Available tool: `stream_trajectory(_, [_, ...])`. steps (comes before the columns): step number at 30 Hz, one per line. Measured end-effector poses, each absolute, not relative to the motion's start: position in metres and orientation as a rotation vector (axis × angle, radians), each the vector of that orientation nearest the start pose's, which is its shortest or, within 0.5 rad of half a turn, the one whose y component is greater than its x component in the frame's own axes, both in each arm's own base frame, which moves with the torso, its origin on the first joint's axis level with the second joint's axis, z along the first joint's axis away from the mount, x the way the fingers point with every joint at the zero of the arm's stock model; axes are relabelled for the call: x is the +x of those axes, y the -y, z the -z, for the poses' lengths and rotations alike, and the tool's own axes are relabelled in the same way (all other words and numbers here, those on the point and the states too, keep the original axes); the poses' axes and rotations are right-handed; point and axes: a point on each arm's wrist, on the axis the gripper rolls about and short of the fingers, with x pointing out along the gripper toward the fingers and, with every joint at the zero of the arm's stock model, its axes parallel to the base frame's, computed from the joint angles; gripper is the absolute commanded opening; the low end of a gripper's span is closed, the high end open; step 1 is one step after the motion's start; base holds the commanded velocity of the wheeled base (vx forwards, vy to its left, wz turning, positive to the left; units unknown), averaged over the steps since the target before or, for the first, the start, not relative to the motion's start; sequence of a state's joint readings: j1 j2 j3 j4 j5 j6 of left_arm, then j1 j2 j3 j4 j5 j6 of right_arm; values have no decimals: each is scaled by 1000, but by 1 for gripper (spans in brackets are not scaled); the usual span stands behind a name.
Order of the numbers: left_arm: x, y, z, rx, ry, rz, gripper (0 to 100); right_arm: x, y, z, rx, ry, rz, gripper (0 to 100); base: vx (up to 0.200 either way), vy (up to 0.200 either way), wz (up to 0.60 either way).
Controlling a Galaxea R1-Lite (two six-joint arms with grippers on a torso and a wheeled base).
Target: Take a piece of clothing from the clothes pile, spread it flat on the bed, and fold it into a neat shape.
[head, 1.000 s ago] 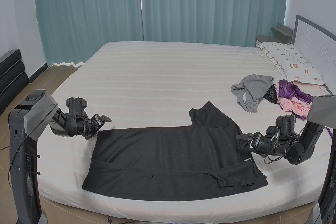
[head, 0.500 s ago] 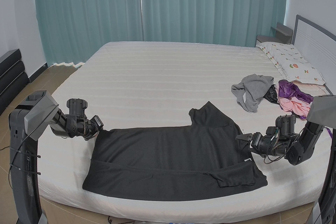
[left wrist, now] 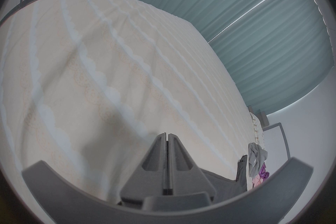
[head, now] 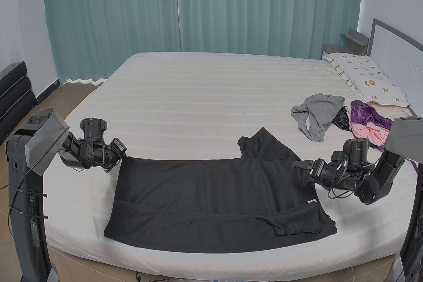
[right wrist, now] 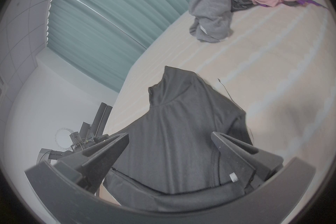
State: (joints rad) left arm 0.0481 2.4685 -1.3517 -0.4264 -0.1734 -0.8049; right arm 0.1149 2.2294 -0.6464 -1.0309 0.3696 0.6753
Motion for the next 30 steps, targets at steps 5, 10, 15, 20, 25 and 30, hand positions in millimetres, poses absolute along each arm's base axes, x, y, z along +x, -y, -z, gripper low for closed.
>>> stream_trajectory(5, [456,-18,1,-849,-704,-166,0,361,-56,-12,695,-660,-289,100,0,0,0])
stream_trajectory(10, [455,-18,2,-851,-707,-168,0,391,-60,-16,681,-668,-284,100,0,0,0])
stream_trajectory(15, [454,-18,2,-870,-710,-172,0,431,-60,-23,662,-670,-269,100,0,0,0])
stream_trajectory(20, [454,-18,2,-884,-714,-174,0,466,-60,-29,648,-654,-251,100,0,0,0])
stream_trajectory(25, [453,-18,2,-894,-716,-176,0,496,-61,-24,631,-650,-209,100,0,0,0])
stream_trajectory(30, [453,-18,2,-901,-717,-177,0,512,-64,0,615,-693,-162,100,0,0,0])
